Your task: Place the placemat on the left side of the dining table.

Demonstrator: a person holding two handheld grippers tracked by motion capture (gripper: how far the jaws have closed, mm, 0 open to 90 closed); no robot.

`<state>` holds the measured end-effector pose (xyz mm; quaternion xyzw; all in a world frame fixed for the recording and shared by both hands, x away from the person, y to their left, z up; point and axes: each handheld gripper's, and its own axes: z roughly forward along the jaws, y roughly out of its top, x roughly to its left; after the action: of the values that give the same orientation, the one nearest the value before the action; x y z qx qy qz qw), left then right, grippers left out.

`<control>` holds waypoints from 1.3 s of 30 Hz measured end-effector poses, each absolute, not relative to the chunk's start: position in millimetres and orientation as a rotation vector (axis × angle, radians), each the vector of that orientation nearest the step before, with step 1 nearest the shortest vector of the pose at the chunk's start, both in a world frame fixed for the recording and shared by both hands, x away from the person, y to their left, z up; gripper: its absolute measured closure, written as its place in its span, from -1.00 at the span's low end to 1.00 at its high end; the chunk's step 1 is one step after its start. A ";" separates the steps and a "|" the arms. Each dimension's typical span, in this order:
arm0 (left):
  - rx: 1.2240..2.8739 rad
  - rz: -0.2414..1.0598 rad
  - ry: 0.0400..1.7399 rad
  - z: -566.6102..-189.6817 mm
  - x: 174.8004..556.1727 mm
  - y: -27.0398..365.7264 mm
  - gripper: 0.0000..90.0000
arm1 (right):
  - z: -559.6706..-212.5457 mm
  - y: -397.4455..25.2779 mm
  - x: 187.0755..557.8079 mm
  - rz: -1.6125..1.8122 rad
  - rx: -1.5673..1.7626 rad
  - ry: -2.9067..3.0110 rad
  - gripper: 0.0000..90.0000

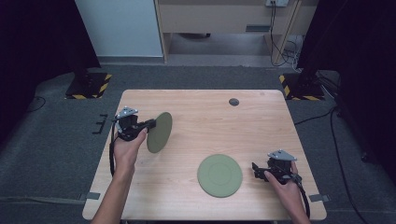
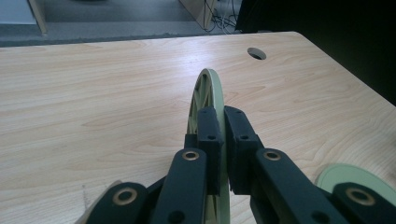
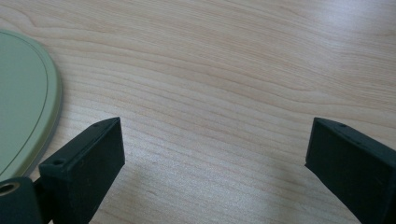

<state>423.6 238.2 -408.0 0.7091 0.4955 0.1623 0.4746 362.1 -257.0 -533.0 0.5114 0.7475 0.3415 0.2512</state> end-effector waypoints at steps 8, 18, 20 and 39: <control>1.728 0.419 1.236 -412.6 428.6 240.9 0.90 | -533.0 -257.4 361.9 0.929 1.389 2.036 -0.90; 1.695 0.445 1.289 -417.8 430.6 262.0 0.90 | -533.8 -256.1 361.8 0.922 1.384 2.045 -0.90; 1.686 0.445 1.301 -419.6 431.2 266.6 0.90 | -533.9 -255.6 361.6 0.921 1.385 2.047 -0.90; 1.668 0.457 1.388 -437.5 438.2 297.9 0.90 | -534.1 -254.9 359.9 0.912 1.374 2.057 -0.90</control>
<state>438.2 297.9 -437.5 0.6735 0.5602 0.1844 0.4457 359.9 -254.9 -534.1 0.5046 0.7555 0.3350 0.2499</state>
